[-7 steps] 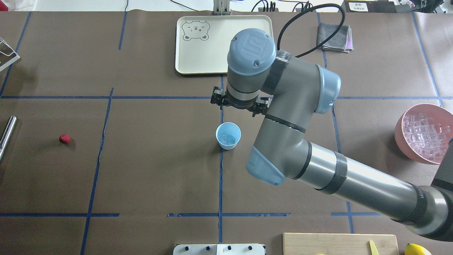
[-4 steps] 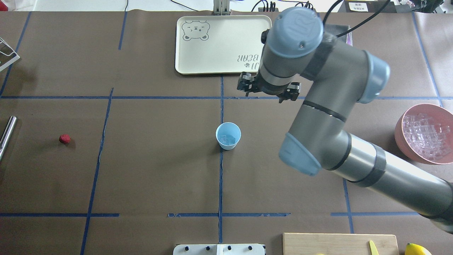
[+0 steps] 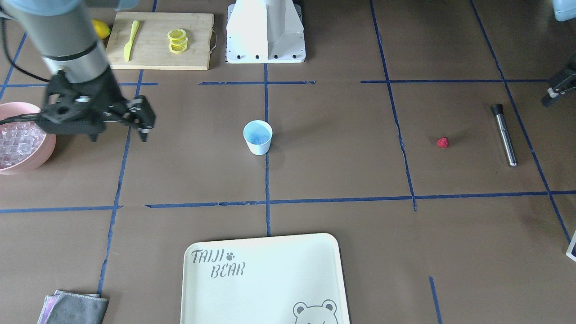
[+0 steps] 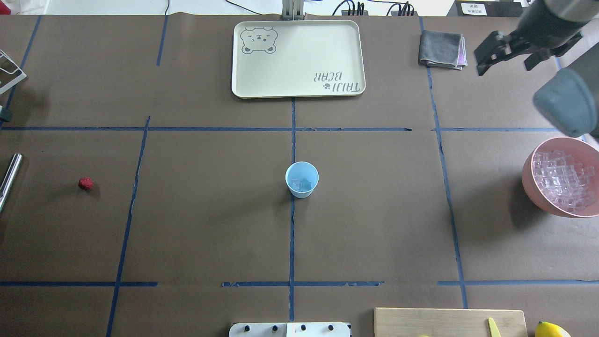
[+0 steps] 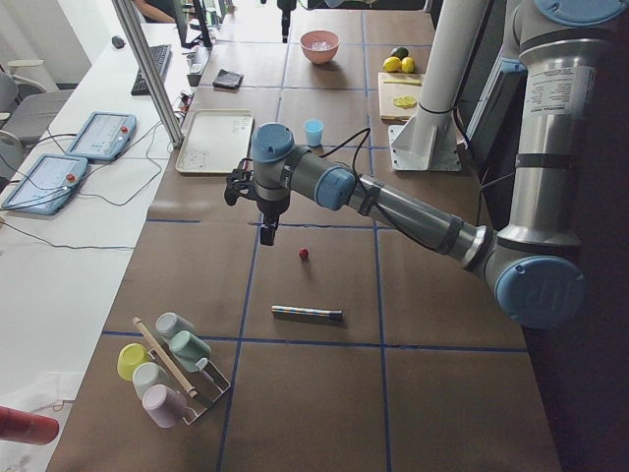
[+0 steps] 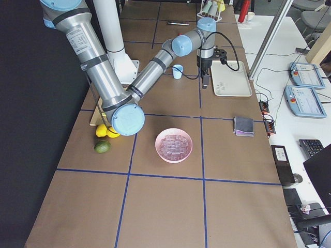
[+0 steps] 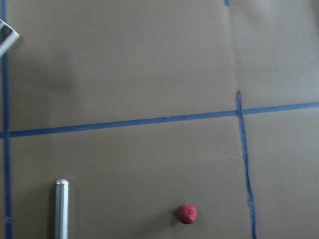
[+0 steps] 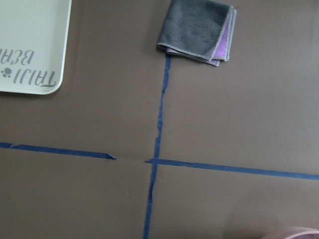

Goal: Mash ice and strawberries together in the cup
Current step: 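Move the left gripper down over the red strawberry and grasp it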

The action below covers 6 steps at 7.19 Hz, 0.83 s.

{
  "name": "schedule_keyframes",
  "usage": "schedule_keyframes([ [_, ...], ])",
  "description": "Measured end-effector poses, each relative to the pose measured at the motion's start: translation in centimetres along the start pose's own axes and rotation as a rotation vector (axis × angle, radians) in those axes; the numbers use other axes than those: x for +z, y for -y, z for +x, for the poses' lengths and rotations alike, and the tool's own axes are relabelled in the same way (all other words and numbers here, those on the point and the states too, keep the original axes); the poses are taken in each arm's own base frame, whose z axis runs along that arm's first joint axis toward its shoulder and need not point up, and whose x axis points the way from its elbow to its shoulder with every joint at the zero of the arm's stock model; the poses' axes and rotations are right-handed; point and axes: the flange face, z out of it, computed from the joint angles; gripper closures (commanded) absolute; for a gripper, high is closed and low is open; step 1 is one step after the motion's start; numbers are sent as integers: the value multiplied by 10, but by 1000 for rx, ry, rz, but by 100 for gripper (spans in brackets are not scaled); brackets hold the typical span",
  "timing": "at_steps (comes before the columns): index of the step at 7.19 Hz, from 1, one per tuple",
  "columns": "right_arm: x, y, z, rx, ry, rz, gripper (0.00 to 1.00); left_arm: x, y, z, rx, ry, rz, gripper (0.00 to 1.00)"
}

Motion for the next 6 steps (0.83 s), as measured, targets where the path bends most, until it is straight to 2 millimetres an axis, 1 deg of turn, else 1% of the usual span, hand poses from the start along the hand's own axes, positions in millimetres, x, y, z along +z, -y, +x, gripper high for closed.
schedule_keyframes([
  [1,0,-1,53,-31,8,-20,1,25,-6,27,-22,4,4,0],
  [2,4,-1,94,-50,6,-32,1,54,-14,49,-45,36,12,0],
  [3,10,-6,128,-61,9,-35,1,80,-17,56,-54,79,30,0],
  [4,22,-20,163,-62,26,-34,1,104,-15,51,-55,105,45,0],
  [5,39,-42,199,-59,52,-25,1,129,-13,36,-62,114,54,0],
  [6,52,-64,230,-51,68,-16,1,150,-13,24,-80,109,63,0],
])
